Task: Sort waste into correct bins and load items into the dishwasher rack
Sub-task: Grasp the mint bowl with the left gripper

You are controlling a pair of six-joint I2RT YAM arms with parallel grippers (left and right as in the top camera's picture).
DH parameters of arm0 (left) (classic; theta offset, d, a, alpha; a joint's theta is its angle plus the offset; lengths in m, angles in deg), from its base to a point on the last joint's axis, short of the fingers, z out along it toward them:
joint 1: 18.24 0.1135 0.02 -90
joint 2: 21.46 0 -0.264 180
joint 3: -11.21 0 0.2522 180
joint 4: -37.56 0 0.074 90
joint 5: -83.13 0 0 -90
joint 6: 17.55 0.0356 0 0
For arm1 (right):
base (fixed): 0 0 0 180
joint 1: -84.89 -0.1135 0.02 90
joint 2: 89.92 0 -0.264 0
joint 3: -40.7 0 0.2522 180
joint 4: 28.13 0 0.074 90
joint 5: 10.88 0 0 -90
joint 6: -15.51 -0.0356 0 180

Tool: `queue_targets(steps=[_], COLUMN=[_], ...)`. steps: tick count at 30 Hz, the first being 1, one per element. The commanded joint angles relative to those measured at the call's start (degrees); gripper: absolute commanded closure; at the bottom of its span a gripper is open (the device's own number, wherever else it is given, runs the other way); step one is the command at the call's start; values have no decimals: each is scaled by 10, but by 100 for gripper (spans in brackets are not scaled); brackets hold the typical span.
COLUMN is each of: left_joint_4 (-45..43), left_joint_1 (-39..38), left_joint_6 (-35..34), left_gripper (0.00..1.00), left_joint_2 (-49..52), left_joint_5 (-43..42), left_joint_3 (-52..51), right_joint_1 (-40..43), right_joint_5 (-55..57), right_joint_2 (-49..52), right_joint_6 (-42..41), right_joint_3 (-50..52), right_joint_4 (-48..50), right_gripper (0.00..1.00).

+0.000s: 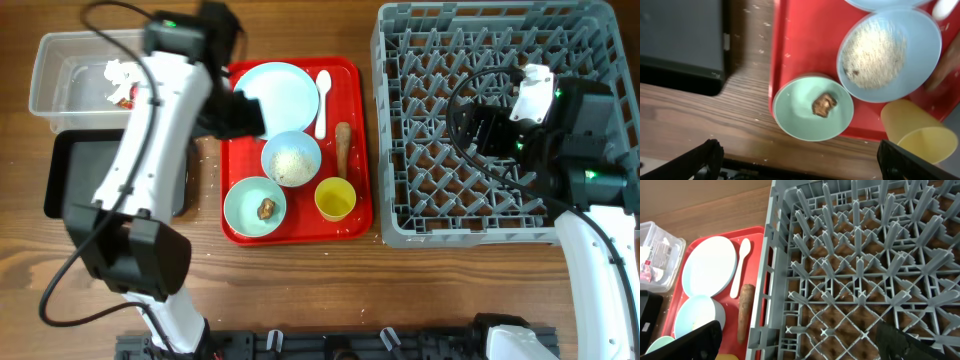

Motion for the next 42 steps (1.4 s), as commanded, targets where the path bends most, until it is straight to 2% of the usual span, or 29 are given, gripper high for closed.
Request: queue_targets(steps=[1, 4, 9, 11, 15, 18, 20, 22, 26, 29, 35, 38, 42], left_joint_4=[-60, -123, -203, -216, -275, -318, -343, -360, -382, -382, -362, -324, -249], left_joint_1=[-51, -76, -90, -90, -108, -121, -127, -127, -126, -126, -124, -119, -92], left_joint_6=[-40, -40, -57, -55, -5, 0, 15, 19, 19, 19, 19, 24, 29], left_gripper=[0, 3, 36, 39, 37, 37, 40, 49, 79, 94, 96, 96, 96], left_joint_2=[-42, -48, -48, -48, -48, -48, -48, -48, -48, -48, -48, -54, -82], left_joint_5=[3, -10, -13, -15, -49, -49, -49, -49, -49, -49, -66, -104, -111], left_joint_3=[-96, -162, -262, -287, -335, -363, -378, -395, -421, -422, -409, -372, -302], right_joint_1=[1, 1, 1, 1, 1, 1, 1, 1, 1, 1, 1, 1, 1], right_joint_5=[5, 5, 5, 5, 5, 5, 5, 5, 5, 5, 5, 5, 5], right_joint_2=[4, 4, 4, 4, 4, 4, 4, 4, 4, 4, 4, 4, 4], right_joint_6=[-6, -6, -6, -6, -6, -6, -6, -6, -6, -6, -6, -6, -12], right_joint_3=[-12, -12, -12, -12, -12, -12, -12, -12, -12, -12, -12, -12, -12], right_joint_4=[-5, -5, -7, -7, -7, -7, -7, -6, -7, -7, -7, -7, -7], right_gripper=[0, 0, 0, 0, 0, 0, 0, 0, 1, 0, 0, 0, 0])
